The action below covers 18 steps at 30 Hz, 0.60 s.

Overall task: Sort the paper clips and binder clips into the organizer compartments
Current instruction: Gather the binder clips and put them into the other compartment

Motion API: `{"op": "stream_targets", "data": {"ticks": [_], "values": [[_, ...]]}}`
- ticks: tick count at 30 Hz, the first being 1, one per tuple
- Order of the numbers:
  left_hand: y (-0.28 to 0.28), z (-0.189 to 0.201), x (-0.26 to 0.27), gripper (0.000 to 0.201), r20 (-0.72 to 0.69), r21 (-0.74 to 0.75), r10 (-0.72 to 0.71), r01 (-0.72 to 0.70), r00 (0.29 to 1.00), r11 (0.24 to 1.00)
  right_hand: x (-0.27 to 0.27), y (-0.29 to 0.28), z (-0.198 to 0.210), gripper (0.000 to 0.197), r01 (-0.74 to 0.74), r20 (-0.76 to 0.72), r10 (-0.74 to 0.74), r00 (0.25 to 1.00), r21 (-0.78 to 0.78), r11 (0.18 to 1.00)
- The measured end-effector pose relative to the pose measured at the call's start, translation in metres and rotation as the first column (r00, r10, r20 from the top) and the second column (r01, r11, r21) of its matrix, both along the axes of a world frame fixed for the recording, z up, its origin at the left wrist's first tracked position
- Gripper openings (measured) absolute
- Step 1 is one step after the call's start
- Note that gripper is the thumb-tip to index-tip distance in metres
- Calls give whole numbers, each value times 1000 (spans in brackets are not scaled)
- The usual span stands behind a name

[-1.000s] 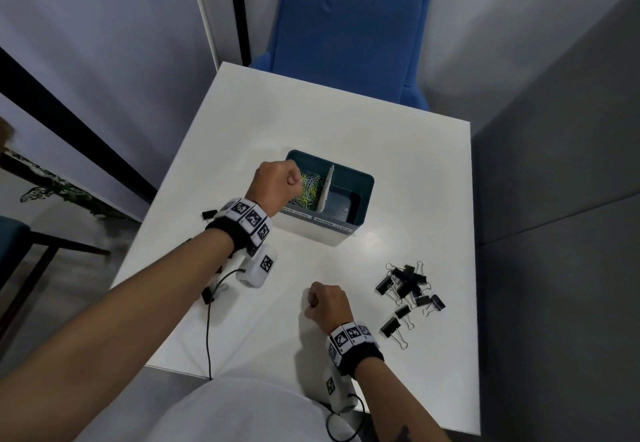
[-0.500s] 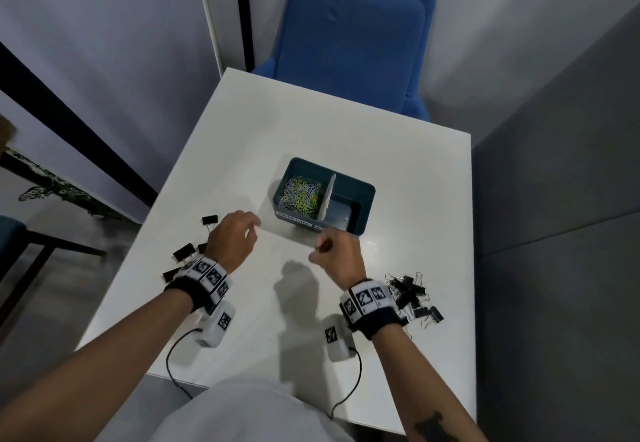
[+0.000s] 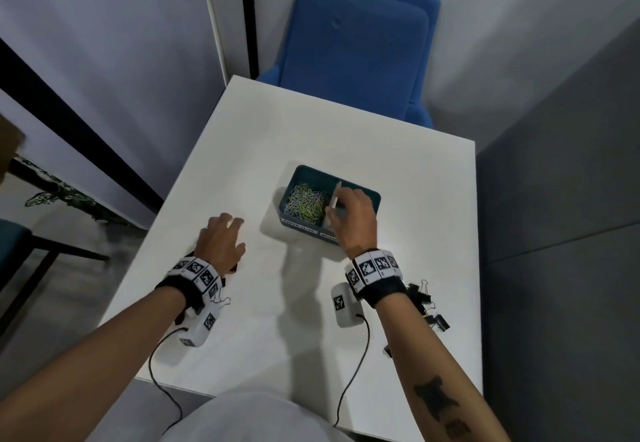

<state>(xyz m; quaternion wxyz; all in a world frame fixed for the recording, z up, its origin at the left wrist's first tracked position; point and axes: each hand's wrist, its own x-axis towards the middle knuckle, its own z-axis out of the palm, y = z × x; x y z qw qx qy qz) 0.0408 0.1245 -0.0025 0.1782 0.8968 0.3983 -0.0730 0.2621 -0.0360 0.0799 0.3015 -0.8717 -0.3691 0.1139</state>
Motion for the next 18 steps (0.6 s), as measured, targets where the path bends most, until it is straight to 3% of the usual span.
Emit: {"op": "stream_targets", "data": {"ticks": [3, 7, 12, 18], "values": [[17, -8, -2, 82, -270, -63, 124, -146, 955, 987, 13, -49, -17, 28, 135, 76, -133, 988, -25, 991], [8, -21, -12, 90, -341, -202, 179, -258, 923, 945, 39, -119, -54, 47, 332, 68, -330, 942, -345, 878], [-34, -31, -20, 88, -269, -85, 20, -44, 963, 995, 53, -179, -89, 73, 382, -15, -517, 856, -655, 652], [-77, -35, -14, 82, -227, -129, -262, 238, 938, 963, 17, -168, -101, 50, 281, -102, -445, 890, -646, 710]]}}
